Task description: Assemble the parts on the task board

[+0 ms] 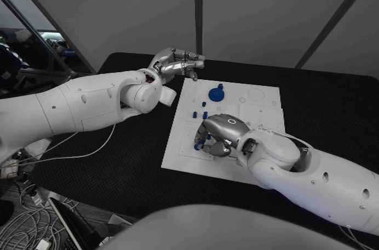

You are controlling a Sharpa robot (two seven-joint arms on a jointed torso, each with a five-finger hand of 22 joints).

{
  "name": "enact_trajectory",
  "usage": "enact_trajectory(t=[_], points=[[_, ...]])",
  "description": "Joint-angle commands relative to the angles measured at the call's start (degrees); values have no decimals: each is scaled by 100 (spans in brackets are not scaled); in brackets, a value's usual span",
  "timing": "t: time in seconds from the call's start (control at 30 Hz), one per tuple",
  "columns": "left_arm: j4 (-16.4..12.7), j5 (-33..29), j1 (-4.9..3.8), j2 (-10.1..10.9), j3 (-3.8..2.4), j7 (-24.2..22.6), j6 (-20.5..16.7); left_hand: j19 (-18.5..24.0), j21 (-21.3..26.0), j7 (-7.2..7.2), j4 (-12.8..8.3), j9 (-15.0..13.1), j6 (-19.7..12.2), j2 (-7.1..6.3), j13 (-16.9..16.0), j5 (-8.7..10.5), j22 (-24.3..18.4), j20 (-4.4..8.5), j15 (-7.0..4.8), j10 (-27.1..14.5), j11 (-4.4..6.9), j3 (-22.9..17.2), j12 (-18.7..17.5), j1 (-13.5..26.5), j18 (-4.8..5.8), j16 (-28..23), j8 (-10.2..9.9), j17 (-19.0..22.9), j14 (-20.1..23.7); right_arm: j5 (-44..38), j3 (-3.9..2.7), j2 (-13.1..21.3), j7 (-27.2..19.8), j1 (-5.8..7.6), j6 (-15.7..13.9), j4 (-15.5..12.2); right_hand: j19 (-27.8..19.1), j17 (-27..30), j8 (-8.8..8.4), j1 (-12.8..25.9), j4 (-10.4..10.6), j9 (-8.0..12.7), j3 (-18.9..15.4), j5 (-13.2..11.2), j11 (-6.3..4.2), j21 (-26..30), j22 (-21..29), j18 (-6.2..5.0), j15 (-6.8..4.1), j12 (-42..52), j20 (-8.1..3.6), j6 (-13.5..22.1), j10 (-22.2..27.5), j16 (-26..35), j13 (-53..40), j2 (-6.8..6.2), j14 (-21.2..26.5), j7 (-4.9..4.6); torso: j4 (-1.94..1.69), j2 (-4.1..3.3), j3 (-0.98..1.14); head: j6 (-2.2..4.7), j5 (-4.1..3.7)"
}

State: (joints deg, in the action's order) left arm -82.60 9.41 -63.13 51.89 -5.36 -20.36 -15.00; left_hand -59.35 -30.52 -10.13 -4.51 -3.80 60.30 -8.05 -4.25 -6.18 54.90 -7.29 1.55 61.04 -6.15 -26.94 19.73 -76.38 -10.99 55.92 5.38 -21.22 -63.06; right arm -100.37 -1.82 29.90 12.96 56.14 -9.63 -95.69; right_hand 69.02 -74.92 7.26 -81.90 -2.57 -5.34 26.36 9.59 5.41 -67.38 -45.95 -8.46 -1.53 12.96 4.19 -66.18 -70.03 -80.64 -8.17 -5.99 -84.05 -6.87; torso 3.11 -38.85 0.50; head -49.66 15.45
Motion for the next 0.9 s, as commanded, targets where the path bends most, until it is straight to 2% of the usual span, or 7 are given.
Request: enact_trajectory(t=[0.03, 0.17, 0.3, 0.43, 0.6, 0.73, 0.9], points=[[-6, -9, -11, -5, -7, -15, 71, -3, 25, 3, 9, 0, -55, 28, -8, 17, -7, -20, 23, -32, 0, 27, 39, 9, 54, -32, -21, 6, 13, -151, 5, -19, 68, 3, 46, 32, 6, -6, 10, -52, -38, -9, 8, 27, -285, -6, 9, 42, -33, 12, -2, -20, -309, -7, 3, 16, -290, -30, 3, -2, -2, -4, 9], [-6, -9, -11, -3, -7, -13, 71, -3, 25, 3, 9, 0, -55, 28, -8, 17, -7, -20, 23, -32, 0, 27, 39, 9, 54, -32, -21, 6, 13, -130, 18, -44, 44, 3, 140, 46, -1, 1, 6, -47, -50, -9, -2, 24, -283, -3, 15, 42, -32, 9, -1, -17, -304, -2, -6, -1, -287, -32, 4, 2, -1, -13, 13], [-10, -9, -12, 5, -7, -12, 68, -3, 25, 3, 9, 0, -55, 28, -8, 17, -7, -20, 23, -32, 0, 27, 39, 9, 54, -32, -21, 6, 13, -114, 96, -33, 8, 4, 186, 37, -23, 13, -11, -4, -54, -6, -42, 25, -280, 12, 42, 38, -26, 0, 4, 4, -284, 6, -27, -37, -284, -39, 1, 1, 0, -26, 18], [-13, -9, -12, 14, -7, -8, 66, -3, 25, 3, 9, 0, -55, 28, -8, 17, -7, -20, 23, -32, 0, 27, 39, 9, 54, -32, -21, 6, 13, -108, 133, -24, -23, 5, 179, 38, -55, 25, -85, 80, -32, 19, -96, 38, -251, 36, 83, 33, -3, -60, 20, 114, -181, 13, -45, -60, -282, -69, -4, 6, 0, -32, 20], [-15, -9, -12, 21, -7, -6, 65, -6, 31, 1, 9, 0, -61, 32, -8, 19, -11, -20, 24, -42, -2, 34, 45, 8, 55, -34, -23, 10, 13, -105, 145, -16, -45, 5, 120, 38, -100, 46, -208, 210, 25, 63, -121, 46, -124, 75, 145, 30, 95, -316, 91, 313, 224, 24, 41, -100, -277, -149, -2, 4, 0, -34, 24], [-14, -9, -12, 22, -7, -1, 69, -6, 31, 1, 9, 0, -61, 32, -8, 19, -11, -20, 24, -42, -2, 34, 45, 8, 55, -34, -23, 10, 13, -92, 148, -11, -77, 5, 31, 38, -176, 66, -332, 331, 68, 112, -143, 48, -3, 151, 272, 9, 200, -547, 180, 543, 633, 34, 161, -209, -268, -222, 4, 5, 2, -34, 26], [-12, -9, -12, 20, -7, 8, 73, -6, 31, 1, 9, 0, -61, 32, -8, 19, -11, -20, 24, -42, -2, 34, 45, 8, 55, -34, -23, 10, 13, -70, 150, -4, -141, 5, -81, 35, -547, 422, -369, 429, 95, 158, -311, 52, 97, 570, 934, -114, 287, -720, 287, 899, 1175, 276, 303, -347, -153, -252, 4, 3, 1, -32, 25]])
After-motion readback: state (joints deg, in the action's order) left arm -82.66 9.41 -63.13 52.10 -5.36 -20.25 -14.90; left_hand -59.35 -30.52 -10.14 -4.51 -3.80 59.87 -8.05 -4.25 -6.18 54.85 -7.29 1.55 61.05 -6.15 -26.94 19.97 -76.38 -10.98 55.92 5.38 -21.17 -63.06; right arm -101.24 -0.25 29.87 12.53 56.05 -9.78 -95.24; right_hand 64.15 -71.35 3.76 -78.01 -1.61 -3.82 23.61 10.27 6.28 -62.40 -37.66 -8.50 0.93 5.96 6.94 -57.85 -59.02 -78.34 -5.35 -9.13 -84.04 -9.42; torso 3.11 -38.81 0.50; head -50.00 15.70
